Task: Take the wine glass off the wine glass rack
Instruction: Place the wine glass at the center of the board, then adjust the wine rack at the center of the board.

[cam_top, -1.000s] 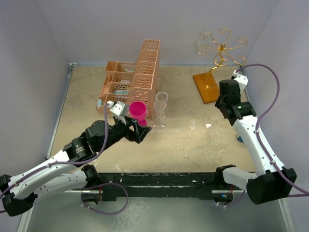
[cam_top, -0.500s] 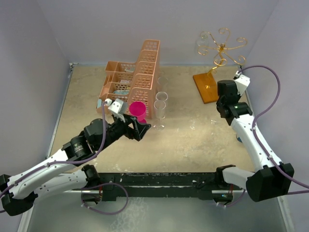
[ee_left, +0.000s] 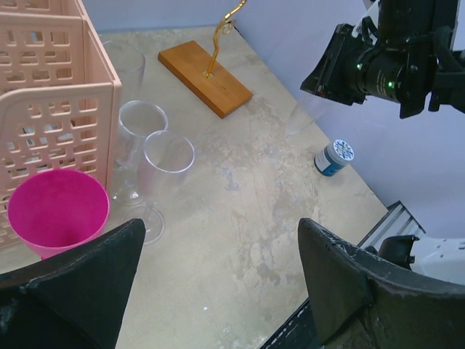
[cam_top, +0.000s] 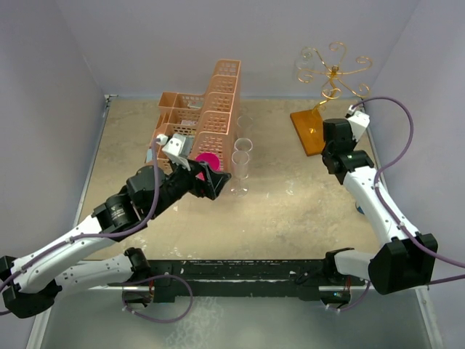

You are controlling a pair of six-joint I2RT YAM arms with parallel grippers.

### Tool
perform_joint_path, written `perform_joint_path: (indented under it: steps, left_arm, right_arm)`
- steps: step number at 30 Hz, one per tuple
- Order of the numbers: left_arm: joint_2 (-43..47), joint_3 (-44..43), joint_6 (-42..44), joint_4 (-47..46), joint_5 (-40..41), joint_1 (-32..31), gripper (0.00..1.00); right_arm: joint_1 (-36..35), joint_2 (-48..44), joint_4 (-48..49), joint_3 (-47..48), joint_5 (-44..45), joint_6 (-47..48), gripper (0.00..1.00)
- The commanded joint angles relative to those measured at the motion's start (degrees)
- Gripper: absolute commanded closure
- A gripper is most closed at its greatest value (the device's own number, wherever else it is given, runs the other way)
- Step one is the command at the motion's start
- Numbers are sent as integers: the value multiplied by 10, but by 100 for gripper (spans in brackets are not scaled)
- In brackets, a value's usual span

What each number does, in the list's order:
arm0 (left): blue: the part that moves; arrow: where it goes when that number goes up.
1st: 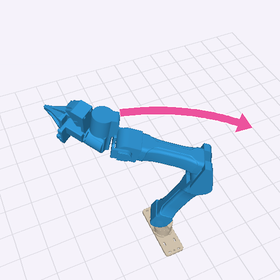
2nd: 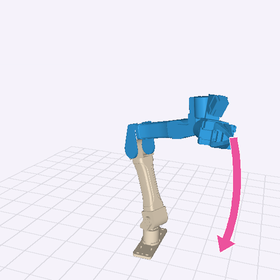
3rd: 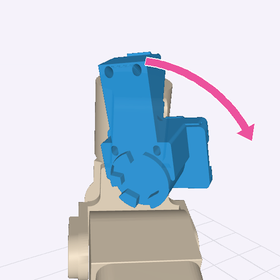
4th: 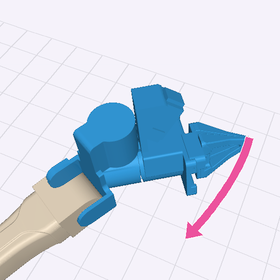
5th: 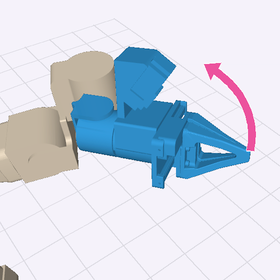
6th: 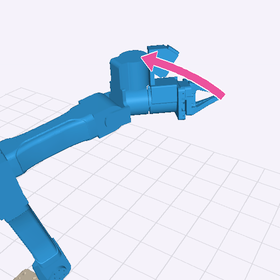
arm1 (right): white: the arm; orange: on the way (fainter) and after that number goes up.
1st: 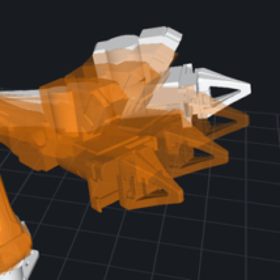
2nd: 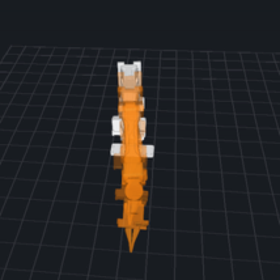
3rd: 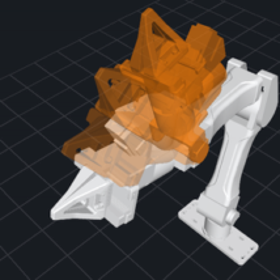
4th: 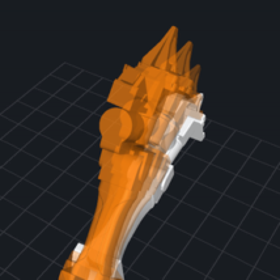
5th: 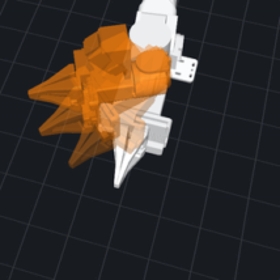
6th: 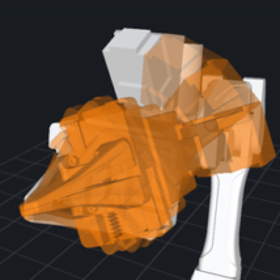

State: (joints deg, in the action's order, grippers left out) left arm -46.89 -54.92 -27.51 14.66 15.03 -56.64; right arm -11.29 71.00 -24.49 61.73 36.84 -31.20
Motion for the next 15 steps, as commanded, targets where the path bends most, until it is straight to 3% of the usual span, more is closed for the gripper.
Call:
perform_joint_path:
  steps: [1, 5, 10, 15]
  left_arm:
    - [-41, -72, -5, -2, 27, 3, 16]
    - [-101, -135, 2, -5, 23, 18, 13]
    - [-193, -213, -20, -25, -79, 103, 14]
    - [-280, -275, -37, -85, -135, 141, 15]
  right_arm:
    - [0, -1, 3, 22, -19, 7, 68]
    - [0, -9, -12, 65, -54, 20, 51]
    - [0, -43, -3, 132, -113, 78, 28]
    - [0, -27, 49, 230, -220, 133, 20]
